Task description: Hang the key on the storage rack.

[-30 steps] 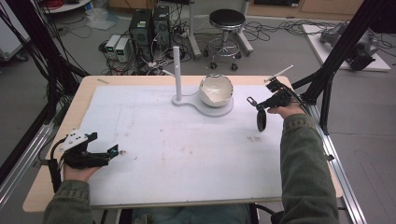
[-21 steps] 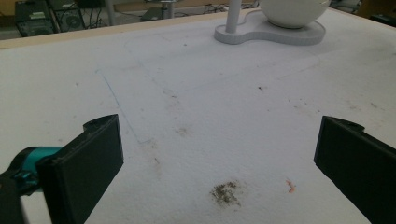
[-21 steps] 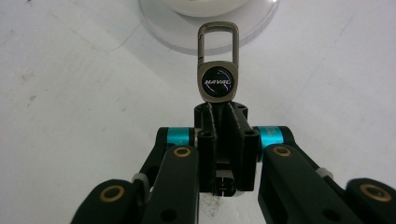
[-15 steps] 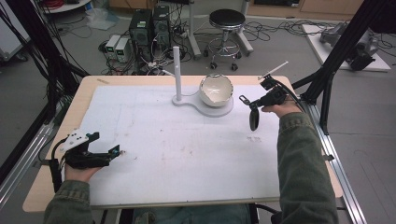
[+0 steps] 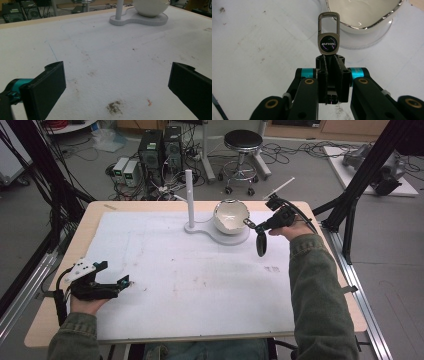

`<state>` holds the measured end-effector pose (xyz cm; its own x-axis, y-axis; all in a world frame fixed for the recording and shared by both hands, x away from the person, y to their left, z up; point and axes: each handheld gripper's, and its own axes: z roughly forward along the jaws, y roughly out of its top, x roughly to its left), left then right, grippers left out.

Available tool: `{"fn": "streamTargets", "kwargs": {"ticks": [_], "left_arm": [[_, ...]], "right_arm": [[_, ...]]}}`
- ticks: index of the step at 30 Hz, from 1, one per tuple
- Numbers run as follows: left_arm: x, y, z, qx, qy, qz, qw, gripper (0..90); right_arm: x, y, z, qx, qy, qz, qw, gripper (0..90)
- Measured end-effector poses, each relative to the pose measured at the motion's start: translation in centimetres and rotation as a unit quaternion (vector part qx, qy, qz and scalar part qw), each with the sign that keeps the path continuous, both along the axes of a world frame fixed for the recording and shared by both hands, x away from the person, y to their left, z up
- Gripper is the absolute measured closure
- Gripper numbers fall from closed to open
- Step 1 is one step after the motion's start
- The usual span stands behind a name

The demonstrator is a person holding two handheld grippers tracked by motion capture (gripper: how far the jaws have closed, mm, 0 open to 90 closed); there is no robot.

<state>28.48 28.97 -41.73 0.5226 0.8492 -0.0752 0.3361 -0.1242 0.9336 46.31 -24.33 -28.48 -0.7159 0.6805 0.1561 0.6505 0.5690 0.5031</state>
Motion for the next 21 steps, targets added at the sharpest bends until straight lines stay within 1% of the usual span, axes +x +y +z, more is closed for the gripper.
{"fn": "streamTargets", "kwargs": {"ticks": [4,8,9,11,12,14,15,17,18,19,20,21], "left_arm": [[0.0,0.1,0.0,-0.001,-0.002,0.0,1.0,1.7],[0.1,0.0,0.0,-0.004,-0.002,0.0,1.0,1.8],[0.1,0.0,0.0,-0.004,-0.003,0.0,1.0,1.8],[0.1,0.0,0.0,-0.005,-0.003,-0.001,1.0,1.7],[0.1,0.0,0.0,-0.005,-0.003,-0.001,1.0,1.7],[0.1,0.0,0.0,-0.007,-0.003,-0.001,1.0,1.8],[0.1,0.0,0.1,-0.007,-0.003,-0.001,1.0,1.7],[0.2,0.0,0.0,-0.008,-0.003,0.0,1.0,1.7],[0.2,0.0,0.1,-0.006,-0.004,0.001,1.0,1.8],[0.2,0.0,0.1,-0.006,-0.004,0.001,1.0,1.7],[0.2,0.0,0.0,-0.008,-0.004,0.001,1.0,1.7],[0.3,0.0,0.0,-0.007,-0.004,-0.001,1.0,1.8]], "right_arm": [[0.0,1.4,0.2,-0.005,0.005,0.018,0.9998,82.5],[-0.1,2.8,0.5,-0.006,0.004,0.035,0.9993,82.3],[-0.1,2.8,0.5,-0.006,0.004,0.035,0.9993,82.3],[0.0,3.9,0.8,-0.007,0.008,0.037,0.9992,82.0],[0.1,4.2,0.8,-0.009,0.006,0.038,0.9992,82.0],[0.2,4.5,0.9,-0.006,0.005,0.039,0.9992,82.0],[0.3,5.1,1.1,-0.003,0.008,0.038,0.9992,81.9],[0.4,5.4,1.1,-0.002,0.007,0.042,0.9991,81.9],[0.5,6.0,1.1,-0.003,0.01,0.049,0.9987,81.8],[0.5,6.3,1.2,-0.002,0.01,0.052,0.9986,81.8],[0.5,6.3,1.2,-0.002,0.01,0.052,0.9986,81.8],[0.6,7.0,1.3,0.0,0.008,0.058,0.9983,81.8]]}}
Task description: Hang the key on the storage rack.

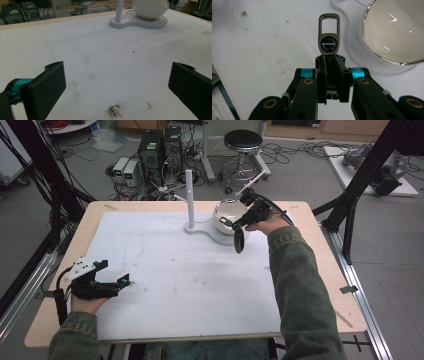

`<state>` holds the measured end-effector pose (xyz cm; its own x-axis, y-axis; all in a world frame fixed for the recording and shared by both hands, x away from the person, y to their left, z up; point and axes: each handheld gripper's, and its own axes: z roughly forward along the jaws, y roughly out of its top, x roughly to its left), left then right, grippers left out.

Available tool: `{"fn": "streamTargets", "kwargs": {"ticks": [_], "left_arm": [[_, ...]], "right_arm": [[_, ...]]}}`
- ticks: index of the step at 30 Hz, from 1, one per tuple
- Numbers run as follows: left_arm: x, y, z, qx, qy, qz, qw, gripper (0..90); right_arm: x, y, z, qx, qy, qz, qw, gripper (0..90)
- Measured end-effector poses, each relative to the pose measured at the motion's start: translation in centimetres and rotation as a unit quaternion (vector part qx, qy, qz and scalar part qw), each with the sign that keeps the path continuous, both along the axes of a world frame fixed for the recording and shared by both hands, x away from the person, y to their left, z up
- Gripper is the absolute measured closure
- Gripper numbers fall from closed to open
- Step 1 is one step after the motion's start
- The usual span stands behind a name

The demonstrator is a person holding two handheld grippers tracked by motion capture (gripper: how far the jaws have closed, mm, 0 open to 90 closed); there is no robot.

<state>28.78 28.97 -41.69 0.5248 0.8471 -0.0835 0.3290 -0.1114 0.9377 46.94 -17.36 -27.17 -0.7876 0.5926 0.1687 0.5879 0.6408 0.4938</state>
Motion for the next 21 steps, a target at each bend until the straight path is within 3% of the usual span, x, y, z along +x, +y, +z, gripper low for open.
{"fn": "streamTargets", "kwargs": {"ticks": [4,9,13,21], "left_arm": [[0.0,-0.1,0.0,-0.001,0.0,-0.001,1.0,1.8],[0.1,0.0,0.0,0.0,0.0,-0.002,1.0,1.8],[0.1,-0.1,0.0,-0.004,-0.001,-0.001,1.0,1.8],[0.1,-0.1,0.0,-0.005,-0.003,0.0,1.0,1.8]], "right_arm": [[0.3,1.4,0.5,-0.007,-0.005,0.007,0.9999,81.7],[0.4,3.3,1.8,0.006,-0.012,0.023,0.9996,81.7],[0.6,4.6,2.5,0.003,-0.018,0.026,0.9995,81.7],[0.9,6.7,4.4,-0.003,-0.041,0.036,0.9985,81.4]]}}
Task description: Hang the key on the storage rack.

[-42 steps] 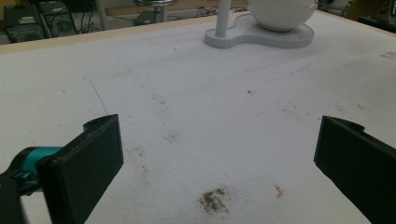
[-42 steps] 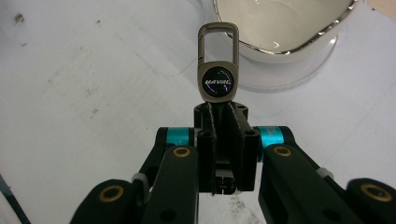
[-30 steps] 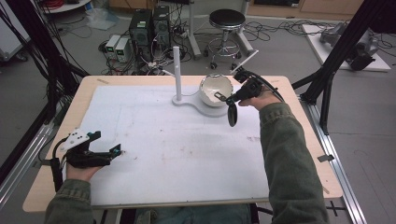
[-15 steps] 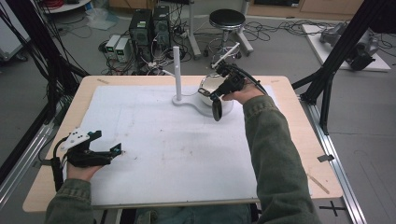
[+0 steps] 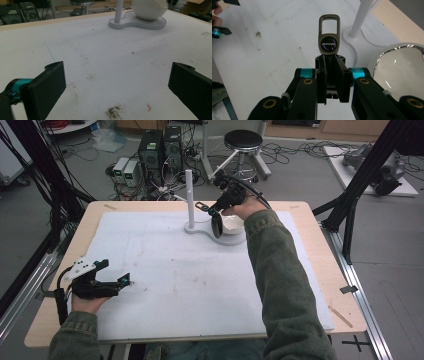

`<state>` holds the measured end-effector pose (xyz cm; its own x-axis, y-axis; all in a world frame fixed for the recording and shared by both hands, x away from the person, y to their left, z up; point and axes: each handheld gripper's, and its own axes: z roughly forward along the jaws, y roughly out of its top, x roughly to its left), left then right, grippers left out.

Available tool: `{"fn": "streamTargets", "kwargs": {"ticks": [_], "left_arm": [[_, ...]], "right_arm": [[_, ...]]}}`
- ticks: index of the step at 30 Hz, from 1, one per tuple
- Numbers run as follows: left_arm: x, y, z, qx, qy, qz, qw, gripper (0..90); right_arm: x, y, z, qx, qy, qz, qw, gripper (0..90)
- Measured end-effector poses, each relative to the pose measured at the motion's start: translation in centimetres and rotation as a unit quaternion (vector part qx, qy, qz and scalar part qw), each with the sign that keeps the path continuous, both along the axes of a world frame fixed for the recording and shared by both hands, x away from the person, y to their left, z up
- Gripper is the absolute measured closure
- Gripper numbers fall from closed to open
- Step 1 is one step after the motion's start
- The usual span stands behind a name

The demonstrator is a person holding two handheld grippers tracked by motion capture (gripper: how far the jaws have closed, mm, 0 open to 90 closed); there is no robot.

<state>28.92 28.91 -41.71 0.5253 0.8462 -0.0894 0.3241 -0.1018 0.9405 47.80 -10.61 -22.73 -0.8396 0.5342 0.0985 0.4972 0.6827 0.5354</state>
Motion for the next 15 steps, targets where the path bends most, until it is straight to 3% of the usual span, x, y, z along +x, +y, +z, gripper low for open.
{"fn": "streamTargets", "kwargs": {"ticks": [8,15], "left_arm": [[0.0,0.0,0.0,0.0,-0.001,0.0,1.0,1.8],[-0.1,0.1,0.0,0.002,0.0,0.0,1.0,1.8]], "right_arm": [[0.5,1.3,1.3,0.006,-0.019,-0.006,0.9998,81.4],[1.0,1.7,1.2,0.013,-0.029,-0.016,0.9994,81.3]]}}
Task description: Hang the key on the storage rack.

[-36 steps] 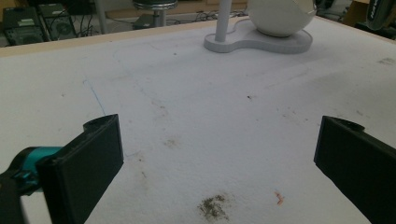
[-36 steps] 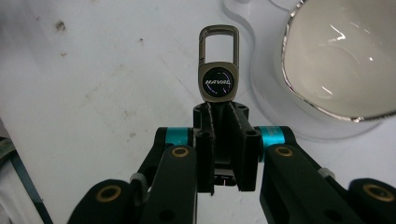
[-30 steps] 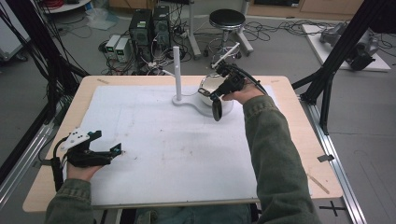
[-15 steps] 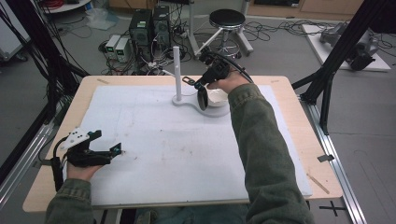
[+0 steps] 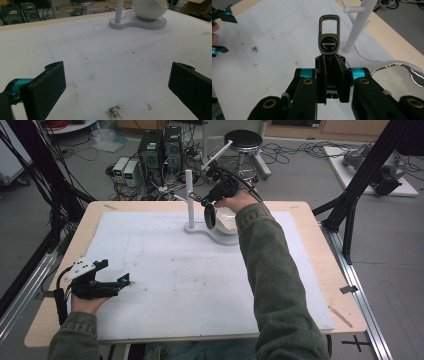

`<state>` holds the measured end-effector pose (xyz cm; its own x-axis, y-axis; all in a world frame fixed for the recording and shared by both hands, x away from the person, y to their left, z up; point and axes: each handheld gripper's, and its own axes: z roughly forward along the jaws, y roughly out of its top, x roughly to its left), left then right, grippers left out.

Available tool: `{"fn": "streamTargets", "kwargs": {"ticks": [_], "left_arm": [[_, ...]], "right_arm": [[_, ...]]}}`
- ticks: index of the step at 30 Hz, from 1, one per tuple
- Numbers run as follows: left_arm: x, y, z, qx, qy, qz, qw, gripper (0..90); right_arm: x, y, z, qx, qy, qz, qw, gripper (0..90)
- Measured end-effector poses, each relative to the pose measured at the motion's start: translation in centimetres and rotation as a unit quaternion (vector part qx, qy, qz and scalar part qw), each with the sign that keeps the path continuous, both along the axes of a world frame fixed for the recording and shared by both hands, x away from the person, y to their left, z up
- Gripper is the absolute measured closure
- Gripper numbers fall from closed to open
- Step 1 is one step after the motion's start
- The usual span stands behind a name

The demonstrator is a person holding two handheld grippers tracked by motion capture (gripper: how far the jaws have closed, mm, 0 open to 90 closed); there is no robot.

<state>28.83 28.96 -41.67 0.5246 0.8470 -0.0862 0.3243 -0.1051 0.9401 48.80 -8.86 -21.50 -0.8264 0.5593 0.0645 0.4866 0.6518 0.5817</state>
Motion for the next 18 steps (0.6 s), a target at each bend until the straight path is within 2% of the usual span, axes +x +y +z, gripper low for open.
{"fn": "streamTargets", "kwargs": {"ticks": [9,14,18], "left_arm": [[0.0,0.1,0.0,0.002,0.0,0.0,1.0,1.8],[0.0,0.0,-0.1,0.004,0.004,-0.004,1.0,1.7],[0.0,0.0,-0.1,0.003,0.002,-0.003,1.0,1.8]], "right_arm": [[1.1,1.0,-0.5,0.007,-0.026,-0.021,0.9994,80.9],[1.6,1.5,-1.0,0.002,-0.019,-0.029,0.9994,80.3],[2.0,1.8,-1.5,-0.003,-0.022,-0.037,0.9991,80.2]]}}
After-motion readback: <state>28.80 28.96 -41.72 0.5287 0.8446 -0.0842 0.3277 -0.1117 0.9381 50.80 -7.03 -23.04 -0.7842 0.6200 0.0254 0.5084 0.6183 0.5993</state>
